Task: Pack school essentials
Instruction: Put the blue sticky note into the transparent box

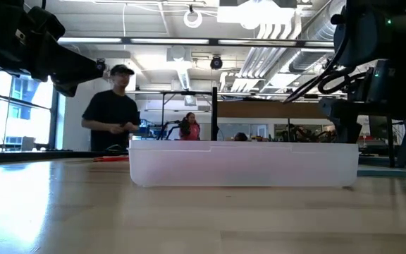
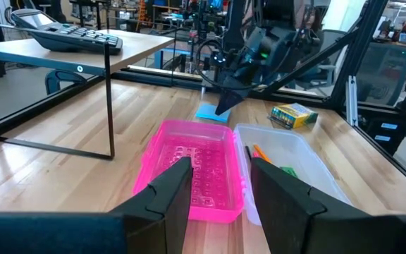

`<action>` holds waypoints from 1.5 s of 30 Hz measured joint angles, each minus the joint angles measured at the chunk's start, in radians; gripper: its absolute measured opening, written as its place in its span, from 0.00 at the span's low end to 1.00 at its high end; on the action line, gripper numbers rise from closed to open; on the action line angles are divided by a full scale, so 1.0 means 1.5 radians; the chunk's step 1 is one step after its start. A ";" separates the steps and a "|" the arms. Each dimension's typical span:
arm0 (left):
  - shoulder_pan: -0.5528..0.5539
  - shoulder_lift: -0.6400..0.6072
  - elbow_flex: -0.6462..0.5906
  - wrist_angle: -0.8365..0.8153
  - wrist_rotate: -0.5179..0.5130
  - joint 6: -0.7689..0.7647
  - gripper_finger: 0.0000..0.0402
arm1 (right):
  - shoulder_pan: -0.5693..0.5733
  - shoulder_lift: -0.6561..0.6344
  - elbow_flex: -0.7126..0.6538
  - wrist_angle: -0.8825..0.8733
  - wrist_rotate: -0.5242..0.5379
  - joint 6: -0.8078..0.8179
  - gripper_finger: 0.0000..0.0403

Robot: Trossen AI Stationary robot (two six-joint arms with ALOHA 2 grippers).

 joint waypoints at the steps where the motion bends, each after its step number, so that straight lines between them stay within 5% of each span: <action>1: 0.000 0.000 0.000 0.000 0.000 0.000 0.34 | 0.003 0.004 0.000 0.000 0.006 0.005 0.99; 21: 0.000 0.000 0.000 0.000 0.000 0.000 0.34 | 0.005 0.056 0.002 0.022 -0.017 0.035 0.99; 34: 0.000 0.000 0.000 0.000 0.000 0.000 0.34 | 0.001 0.056 0.002 0.018 -0.042 0.040 0.81; 45: 0.000 0.000 0.000 0.000 0.000 0.000 0.34 | 0.013 0.059 0.011 0.015 -0.026 0.017 0.79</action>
